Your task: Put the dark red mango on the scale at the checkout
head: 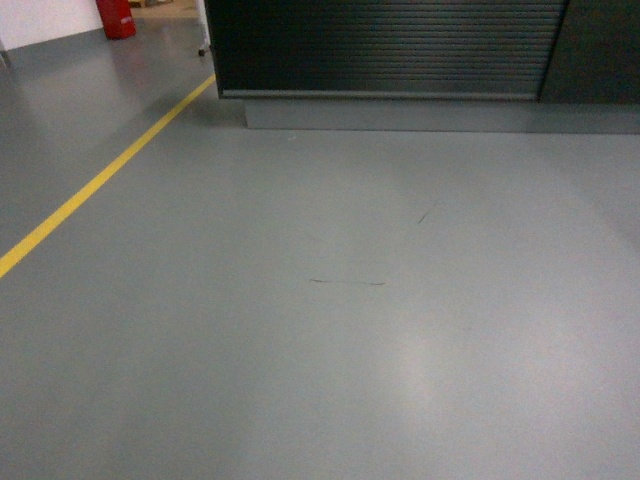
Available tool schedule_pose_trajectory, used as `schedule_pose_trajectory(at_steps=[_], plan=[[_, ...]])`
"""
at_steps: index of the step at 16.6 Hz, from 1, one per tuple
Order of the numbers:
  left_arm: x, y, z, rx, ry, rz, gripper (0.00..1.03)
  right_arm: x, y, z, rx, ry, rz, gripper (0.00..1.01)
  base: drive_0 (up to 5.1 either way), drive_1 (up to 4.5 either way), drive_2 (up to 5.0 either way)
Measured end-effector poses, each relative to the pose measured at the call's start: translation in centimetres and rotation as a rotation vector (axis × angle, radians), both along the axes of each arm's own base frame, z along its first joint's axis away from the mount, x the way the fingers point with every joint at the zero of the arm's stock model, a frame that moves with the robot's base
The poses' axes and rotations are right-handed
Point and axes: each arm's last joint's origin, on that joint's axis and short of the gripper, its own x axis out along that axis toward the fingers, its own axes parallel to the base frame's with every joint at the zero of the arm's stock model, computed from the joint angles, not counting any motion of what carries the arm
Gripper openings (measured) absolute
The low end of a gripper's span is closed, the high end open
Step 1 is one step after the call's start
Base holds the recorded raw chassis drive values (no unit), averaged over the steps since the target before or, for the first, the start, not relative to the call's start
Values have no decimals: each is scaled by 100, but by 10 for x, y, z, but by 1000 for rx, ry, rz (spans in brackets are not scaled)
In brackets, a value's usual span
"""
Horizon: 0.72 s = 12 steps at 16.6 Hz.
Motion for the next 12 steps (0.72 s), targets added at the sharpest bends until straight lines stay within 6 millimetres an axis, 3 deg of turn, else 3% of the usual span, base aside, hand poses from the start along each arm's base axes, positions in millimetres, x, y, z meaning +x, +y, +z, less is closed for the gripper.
schedule_pose_trajectory(at_steps=[12], plan=[[0, 0, 0, 0, -1, 0, 98, 0, 0, 0, 0, 0, 0, 98, 1, 430, -427]])
